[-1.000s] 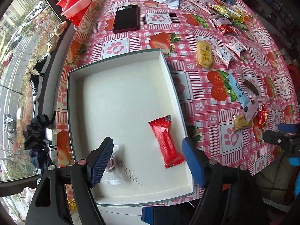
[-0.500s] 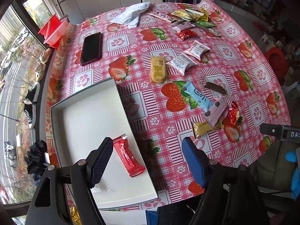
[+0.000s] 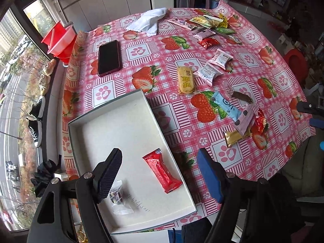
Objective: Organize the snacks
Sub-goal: 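Withdraw both grippers from the tray toward the remaining snacks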
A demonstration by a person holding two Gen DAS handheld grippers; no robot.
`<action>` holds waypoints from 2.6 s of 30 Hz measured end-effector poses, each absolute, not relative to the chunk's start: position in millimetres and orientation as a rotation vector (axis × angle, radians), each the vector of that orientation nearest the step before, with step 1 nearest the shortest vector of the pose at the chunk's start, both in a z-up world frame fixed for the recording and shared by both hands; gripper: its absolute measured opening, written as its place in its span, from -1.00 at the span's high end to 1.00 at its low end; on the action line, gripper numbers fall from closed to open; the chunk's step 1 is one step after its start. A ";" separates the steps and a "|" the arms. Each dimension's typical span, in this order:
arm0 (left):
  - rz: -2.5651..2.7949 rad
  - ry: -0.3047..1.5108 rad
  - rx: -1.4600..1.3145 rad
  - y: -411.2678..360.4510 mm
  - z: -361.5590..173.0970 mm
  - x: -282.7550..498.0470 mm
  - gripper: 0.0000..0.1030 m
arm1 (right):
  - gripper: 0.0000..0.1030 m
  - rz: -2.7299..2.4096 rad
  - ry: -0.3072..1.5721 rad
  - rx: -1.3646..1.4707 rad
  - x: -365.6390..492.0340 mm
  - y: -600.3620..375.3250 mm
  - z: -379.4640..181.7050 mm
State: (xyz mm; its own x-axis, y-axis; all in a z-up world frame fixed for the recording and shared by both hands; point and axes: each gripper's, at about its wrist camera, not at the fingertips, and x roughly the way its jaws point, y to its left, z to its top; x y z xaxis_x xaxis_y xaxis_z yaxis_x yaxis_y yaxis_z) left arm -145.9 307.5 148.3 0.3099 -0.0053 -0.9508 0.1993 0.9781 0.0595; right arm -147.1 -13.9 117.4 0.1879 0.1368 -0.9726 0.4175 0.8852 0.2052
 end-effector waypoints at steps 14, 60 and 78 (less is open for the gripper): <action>-0.186 1.248 0.164 283.6 146.3 -145.3 -0.54 | -0.98 -0.212 1.428 0.548 -171.4 -14.3 93.8; 0.004 1.244 0.014 222.9 154.0 -160.3 -0.55 | -0.98 -0.067 1.485 0.346 -142.0 -94.7 99.1; 0.008 1.361 -0.002 266.4 127.2 -171.5 -0.56 | -0.98 0.069 1.703 0.279 -138.4 -17.8 40.9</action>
